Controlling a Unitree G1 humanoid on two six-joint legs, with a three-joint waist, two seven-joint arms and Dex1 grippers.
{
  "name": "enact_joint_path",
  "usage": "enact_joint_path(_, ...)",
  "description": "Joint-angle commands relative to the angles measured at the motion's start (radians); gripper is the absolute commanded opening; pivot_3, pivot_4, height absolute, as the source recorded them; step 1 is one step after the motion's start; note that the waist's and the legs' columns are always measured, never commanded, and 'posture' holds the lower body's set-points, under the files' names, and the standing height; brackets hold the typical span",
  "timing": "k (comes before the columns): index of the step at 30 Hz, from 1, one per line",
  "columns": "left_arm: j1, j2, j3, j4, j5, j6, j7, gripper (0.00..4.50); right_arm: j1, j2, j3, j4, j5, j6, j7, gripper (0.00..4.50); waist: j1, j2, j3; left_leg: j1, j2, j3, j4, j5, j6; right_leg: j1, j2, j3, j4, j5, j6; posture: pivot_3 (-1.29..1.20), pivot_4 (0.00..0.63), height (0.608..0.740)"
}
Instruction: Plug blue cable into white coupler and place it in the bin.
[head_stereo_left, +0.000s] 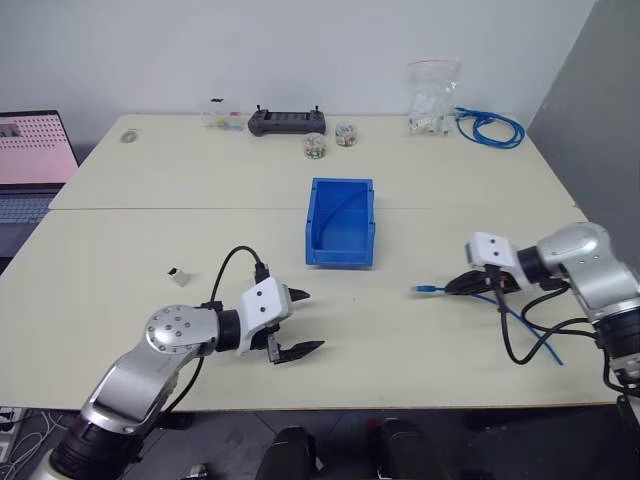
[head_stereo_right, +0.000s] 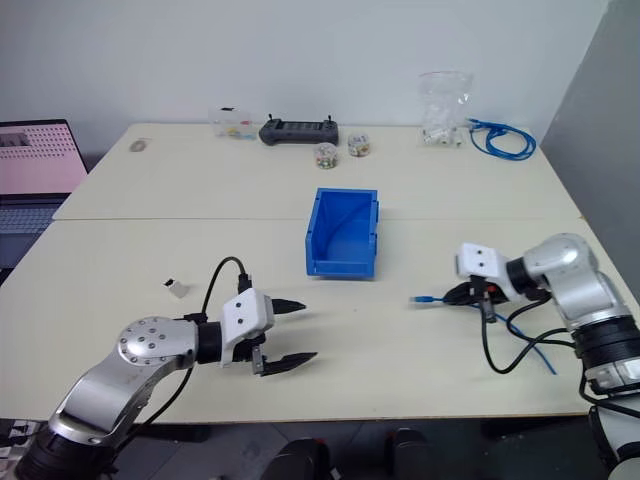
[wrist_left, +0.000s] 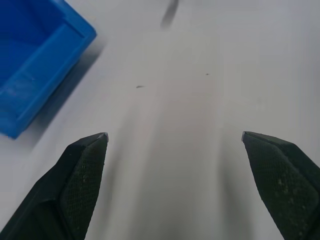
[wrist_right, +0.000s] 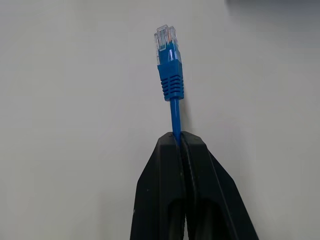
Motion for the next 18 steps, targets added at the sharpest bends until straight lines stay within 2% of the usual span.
enact_joint_path(1,0.053,0.05,0.084,0.038,0.031,-0.079,-0.009,4.5,-0.034,0.14,0.102,-0.099,-0.012,0.079,-0.044,0.03,-0.002,0.0,0.0,0.0,0.001,0.0,0.0,0.0,0.0,0.0,0.001,0.0,0.0,0.0,0.0,0.0,0.15,0.74)
enact_joint_path(8,0.192,0.088,0.186,0.099,0.043,-0.147,-0.005,4.5,-0.138,0.448,0.214,0.117,-0.099,0.08,-0.223,0.03,-0.001,0.0,0.0,0.0,0.002,0.001,0.0,0.0,0.0,-0.002,0.001,0.0,0.0,0.001,-0.002,0.0,0.15,0.74)
enact_joint_path(13,0.23,0.093,0.211,0.125,0.055,-0.177,-0.008,4.5,-0.174,0.514,0.221,0.24,-0.13,0.051,-0.267,0.03,0.012,0.0,0.001,-0.002,0.002,0.0,-0.001,0.0,0.0,-0.002,0.001,0.0,0.0,0.002,-0.003,0.0,0.15,0.74)
enact_joint_path(17,0.197,0.062,0.208,0.167,0.048,-0.182,0.013,4.5,-0.173,0.54,0.213,0.256,-0.123,0.059,-0.283,0.88,0.011,0.0,0.001,-0.001,0.001,0.001,-0.001,0.0,0.0,-0.002,0.001,0.0,-0.001,0.003,-0.006,0.0,0.15,0.74)
enact_joint_path(18,0.182,0.053,0.2,0.181,0.047,-0.185,0.014,4.5,-0.171,0.543,0.21,0.251,-0.117,0.065,-0.285,1.24,0.01,0.0,0.001,-0.001,0.002,0.001,-0.001,0.0,0.0,-0.002,0.001,0.0,-0.001,0.003,-0.006,0.0,0.15,0.74)
